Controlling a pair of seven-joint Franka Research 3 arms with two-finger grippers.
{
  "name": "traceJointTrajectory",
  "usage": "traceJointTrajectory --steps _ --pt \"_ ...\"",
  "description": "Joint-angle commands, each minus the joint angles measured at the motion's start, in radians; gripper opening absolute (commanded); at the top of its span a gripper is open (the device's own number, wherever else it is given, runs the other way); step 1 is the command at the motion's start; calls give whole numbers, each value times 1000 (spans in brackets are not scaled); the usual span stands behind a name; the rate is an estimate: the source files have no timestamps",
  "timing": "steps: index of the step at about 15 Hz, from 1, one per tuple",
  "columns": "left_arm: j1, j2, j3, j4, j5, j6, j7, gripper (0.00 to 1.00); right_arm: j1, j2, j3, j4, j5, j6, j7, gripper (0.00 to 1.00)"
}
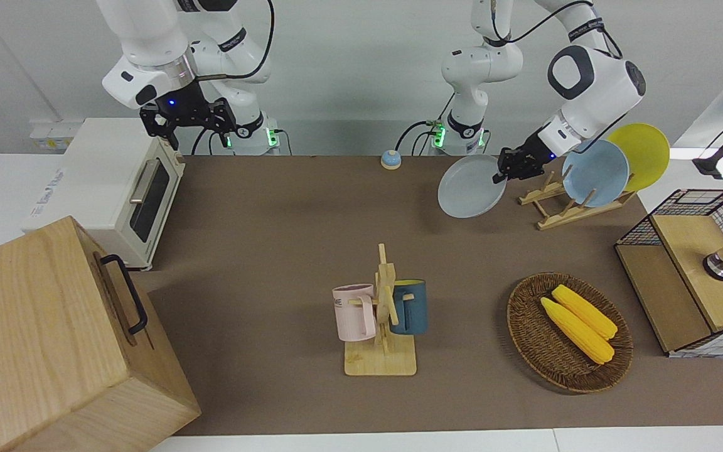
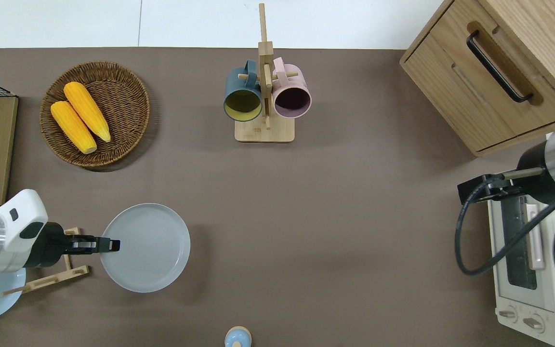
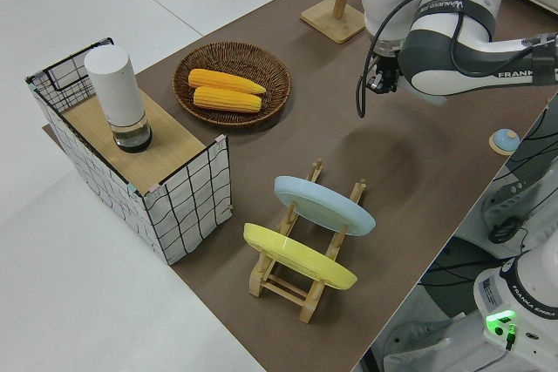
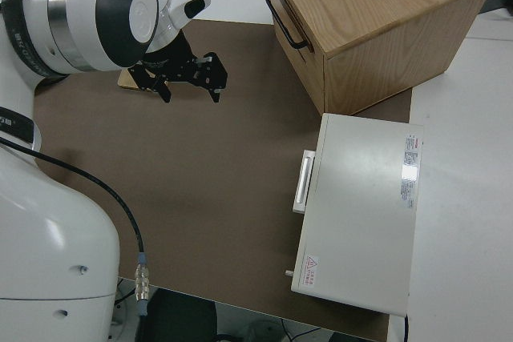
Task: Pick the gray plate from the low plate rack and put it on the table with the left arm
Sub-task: 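Lower the gray plate onto the table beside the rack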
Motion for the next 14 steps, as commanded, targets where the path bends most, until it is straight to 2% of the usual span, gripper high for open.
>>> traceJointTrajectory --steps 1,7,14 --pt "0 3 1 -77 -56 83 78 8 -24 -4 20 7 -6 -11 12 983" --pt "0 47 1 -132 -67 140 133 6 -24 -2 21 7 -6 -11 12 983" --pt "0 72 1 -134 -69 146 138 8 -24 -2 21 7 -6 -11 12 983"
